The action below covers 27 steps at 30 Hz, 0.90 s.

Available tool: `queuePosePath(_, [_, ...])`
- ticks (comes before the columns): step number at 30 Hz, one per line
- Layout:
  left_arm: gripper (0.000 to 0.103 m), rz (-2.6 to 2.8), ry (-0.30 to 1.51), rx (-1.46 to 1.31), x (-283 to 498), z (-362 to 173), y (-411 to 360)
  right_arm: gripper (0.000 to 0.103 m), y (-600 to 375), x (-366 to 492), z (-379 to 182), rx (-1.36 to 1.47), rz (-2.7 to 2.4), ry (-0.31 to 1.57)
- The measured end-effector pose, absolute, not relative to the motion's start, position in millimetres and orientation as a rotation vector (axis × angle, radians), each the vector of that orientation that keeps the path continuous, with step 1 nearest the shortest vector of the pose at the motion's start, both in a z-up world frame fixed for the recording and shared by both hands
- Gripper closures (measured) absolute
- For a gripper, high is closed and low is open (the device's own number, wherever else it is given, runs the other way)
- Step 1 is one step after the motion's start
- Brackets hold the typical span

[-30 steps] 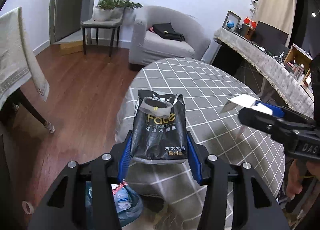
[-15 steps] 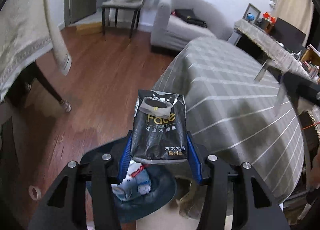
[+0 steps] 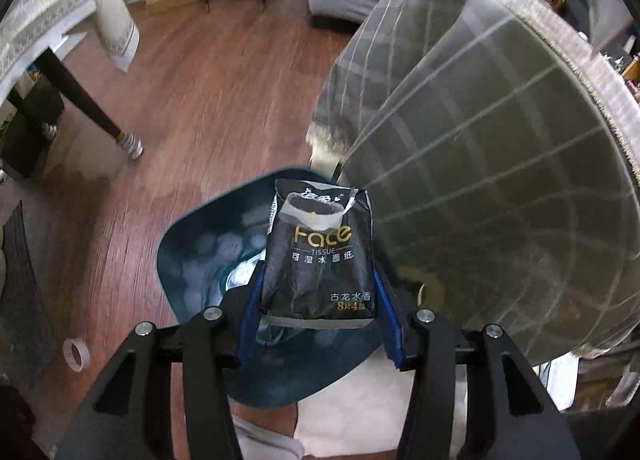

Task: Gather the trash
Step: 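Open the left tool to drop the tissue pack into the teal bin, then lower the SanDisk box into the teal bin and open the right tool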

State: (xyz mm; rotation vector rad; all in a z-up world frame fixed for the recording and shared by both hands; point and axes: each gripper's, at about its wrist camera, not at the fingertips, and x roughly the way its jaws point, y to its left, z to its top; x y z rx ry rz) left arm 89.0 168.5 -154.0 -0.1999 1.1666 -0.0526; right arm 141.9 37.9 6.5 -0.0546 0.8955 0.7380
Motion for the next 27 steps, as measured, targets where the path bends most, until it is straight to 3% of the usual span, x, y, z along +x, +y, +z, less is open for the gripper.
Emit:
queuePosePath(9, [0.048,-0.034,1.27,-0.19,76.5,-191.7,186.0,0.027,57.0,147.1,-4.7,-0.009,0.747,0.939])
queuePosePath(12, [0.038,-0.038,1.269,-0.196,73.3,-191.2,190.5,0.027,64.2,147.0,-8.8,-0.016,0.743,0.95])
queuePosePath(21, [0.034,0.01,1.164,-0.207,61.6,-143.9,216.3,0.027,78.4,146.7,-19.8,-0.033,0.754,0.958])
queuePosePath(27, [0.039,0.124,1.064,-0.244,48.2,-103.6,254.9,0.027,96.4,141.0,-29.4,-0.056,0.793,0.957])
